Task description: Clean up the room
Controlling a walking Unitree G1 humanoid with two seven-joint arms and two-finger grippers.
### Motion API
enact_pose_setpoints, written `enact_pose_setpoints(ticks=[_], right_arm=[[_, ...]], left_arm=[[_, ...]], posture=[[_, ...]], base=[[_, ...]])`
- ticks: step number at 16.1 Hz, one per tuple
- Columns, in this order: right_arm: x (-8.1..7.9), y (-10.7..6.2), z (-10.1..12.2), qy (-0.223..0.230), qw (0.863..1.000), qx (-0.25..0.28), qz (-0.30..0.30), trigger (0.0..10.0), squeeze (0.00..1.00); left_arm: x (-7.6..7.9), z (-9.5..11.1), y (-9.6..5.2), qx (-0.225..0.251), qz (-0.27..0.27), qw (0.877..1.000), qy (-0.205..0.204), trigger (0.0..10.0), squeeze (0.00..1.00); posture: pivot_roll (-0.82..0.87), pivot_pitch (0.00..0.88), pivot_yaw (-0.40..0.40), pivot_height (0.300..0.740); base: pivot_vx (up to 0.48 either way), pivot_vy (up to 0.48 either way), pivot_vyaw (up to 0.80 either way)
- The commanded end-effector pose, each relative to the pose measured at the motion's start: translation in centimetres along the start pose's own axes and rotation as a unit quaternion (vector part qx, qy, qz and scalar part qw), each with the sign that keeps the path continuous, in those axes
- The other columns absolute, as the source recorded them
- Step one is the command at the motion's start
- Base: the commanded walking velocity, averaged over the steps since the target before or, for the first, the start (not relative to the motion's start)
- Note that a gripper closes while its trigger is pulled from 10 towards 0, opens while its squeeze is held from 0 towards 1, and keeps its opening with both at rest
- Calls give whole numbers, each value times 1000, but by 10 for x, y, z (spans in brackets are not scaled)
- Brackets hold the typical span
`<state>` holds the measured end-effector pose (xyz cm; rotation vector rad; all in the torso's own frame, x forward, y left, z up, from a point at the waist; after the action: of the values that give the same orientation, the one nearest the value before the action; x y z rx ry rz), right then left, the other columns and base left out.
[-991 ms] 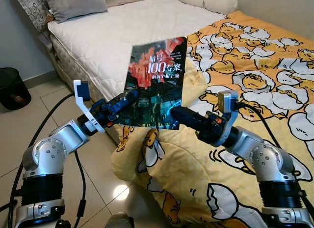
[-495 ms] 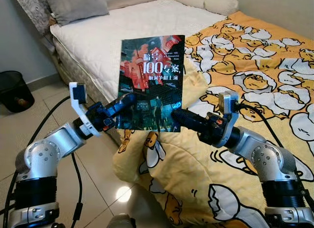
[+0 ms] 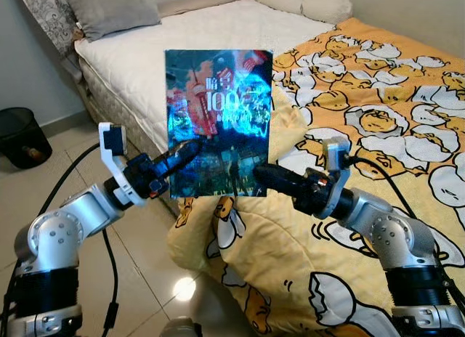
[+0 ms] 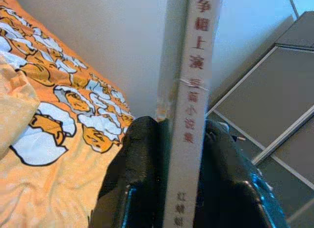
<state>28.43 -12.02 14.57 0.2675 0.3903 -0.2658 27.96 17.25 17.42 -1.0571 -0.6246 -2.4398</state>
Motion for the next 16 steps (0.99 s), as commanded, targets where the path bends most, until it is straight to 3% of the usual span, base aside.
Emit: enact_pose_setpoints(ticks=[1, 5, 6, 7, 8, 10, 11, 12, 14, 16], right_arm=[[-3, 8, 5, -15, 1000, 3, 18, 0, 0], [-3, 7, 3, -22, 1000, -3, 16, 0, 0], [-3, 7, 2, -28, 999, -8, 13, 4863, 0], [-2, 6, 1, -31, 999, -11, 12, 4863, 0], [-2, 6, 0, -40, 999, -17, 2, 10000, 0], [-4, 3, -3, -36, 999, -16, -9, 10000, 0], [-4, 1, -4, -37, 999, -17, -22, 10000, 745], [-2, -2, -6, -41, 998, -20, -38, 10000, 1000], [1, -7, -11, -52, 996, -27, -70, 10000, 1000], [8, -29, -16, -73, 983, -18, -166, 10000, 1000]], left_arm=[[8, -5, 8, -21, -21, 1000, 4, 0, 0], [7, -9, 10, -33, -12, 999, 12, 0, 0], [4, -12, 9, -41, 6, 999, 25, 0, 0], [3, -14, 9, -44, 14, 998, 31, 0, 0], [0, -17, 8, -49, 39, 997, 52, 0, 0], [4, -17, 8, -32, 60, 995, 76, 0, 0], [6, -16, 8, -23, 67, 994, 83, 0, 0], [7, -15, 8, -20, 76, 993, 91, 0, 0], [3, -14, 8, -6, 111, 986, 120, 0, 0], [-6, -8, 5, 9, 205, 957, 205, 0, 0]], posture=[[-16, 0, 24, 740], [-13, 0, 20, 740], [-12, 0, 19, 740], [-13, 0, 21, 740], [-16, 0, 24, 740], [-23, 0, 30, 740], [-26, 0, 33, 740], [-28, 0, 36, 740], [-35, 0, 43, 740], [-35, 0, 38, 740]], base=[[0, 0, 0], [0, 0, 0], [0, 0, 0], [0, 0, 0], [0, 0, 0], [0, 0, 0], [0, 0, 0], [0, 0, 0], [0, 0, 0], [0, 0, 0]])
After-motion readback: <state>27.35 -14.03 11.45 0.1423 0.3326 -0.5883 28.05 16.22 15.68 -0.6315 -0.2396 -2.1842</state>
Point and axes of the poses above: a point about 5 cm out from each wrist's last joint towards the gripper, its own y axis pointing out of the wrist towards the gripper, its own z axis along the axis of the wrist's last joint, x = y × z, the point moved 1 cm from there along y, pointing out of the wrist towards the gripper, and after that the axes turned 8 degrees about -y, right-handed, at the moved point
